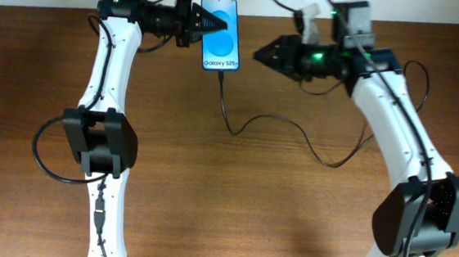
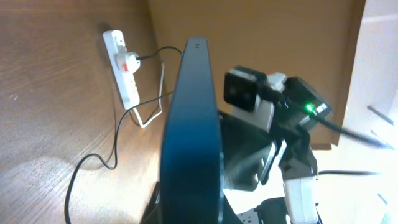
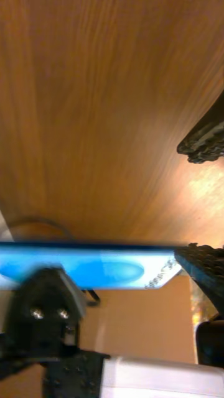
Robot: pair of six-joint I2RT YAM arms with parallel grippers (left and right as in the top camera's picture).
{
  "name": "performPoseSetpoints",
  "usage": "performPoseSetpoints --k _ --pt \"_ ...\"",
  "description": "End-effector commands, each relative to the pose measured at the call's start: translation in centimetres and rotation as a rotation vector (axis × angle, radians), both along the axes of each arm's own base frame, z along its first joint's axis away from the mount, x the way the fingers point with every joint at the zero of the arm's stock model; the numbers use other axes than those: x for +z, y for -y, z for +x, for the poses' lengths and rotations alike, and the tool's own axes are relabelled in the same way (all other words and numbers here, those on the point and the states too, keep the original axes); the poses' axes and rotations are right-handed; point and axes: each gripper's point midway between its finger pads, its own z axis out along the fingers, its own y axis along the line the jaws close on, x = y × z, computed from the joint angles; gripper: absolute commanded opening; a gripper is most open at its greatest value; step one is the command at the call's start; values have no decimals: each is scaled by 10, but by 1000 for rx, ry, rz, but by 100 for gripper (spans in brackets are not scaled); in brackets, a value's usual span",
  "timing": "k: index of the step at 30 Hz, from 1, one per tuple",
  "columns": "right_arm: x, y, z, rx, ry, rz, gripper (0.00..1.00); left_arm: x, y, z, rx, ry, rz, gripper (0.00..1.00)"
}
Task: Plug charger to phone and switch on socket
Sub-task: 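Release the plug with the right gripper and lower the phone with left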
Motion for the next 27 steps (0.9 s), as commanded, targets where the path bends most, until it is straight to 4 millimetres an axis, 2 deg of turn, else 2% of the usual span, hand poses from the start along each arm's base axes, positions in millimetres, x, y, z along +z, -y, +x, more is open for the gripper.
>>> performPoseSetpoints --k 1,3,5,7,11,12,14,20,27 --pt "5 37 3 -33 21 -24 49 -42 -9 -5 50 14 186 0" --pt "-1 56 2 -57 -1 -40 49 -87 -22 -14 73 -64 414 0" --pt "-5 69 1 -70 -14 -52 50 -110 -26 -25 57 -104 522 0" --pt "-14 80 -1 -103 -47 -95 51 -128 -18 -37 13 -128 547 0" --pt "-29 87 -9 -116 -94 -172 52 -166 -13 -50 -27 -165 644 0" --pt "-33 88 -11 -114 -102 -193 52 -182 -13 -54 -36 -173 685 0" --pt "-39 90 -15 -108 -109 -236 52 -198 -13 -55 -37 -172 696 0" --pt "-60 96 -24 -139 -163 -396 56 -223 -13 -52 -24 -148 694 0" --pt "-64 89 -26 -122 -151 -441 56 -241 -26 -54 -15 -149 795 1"
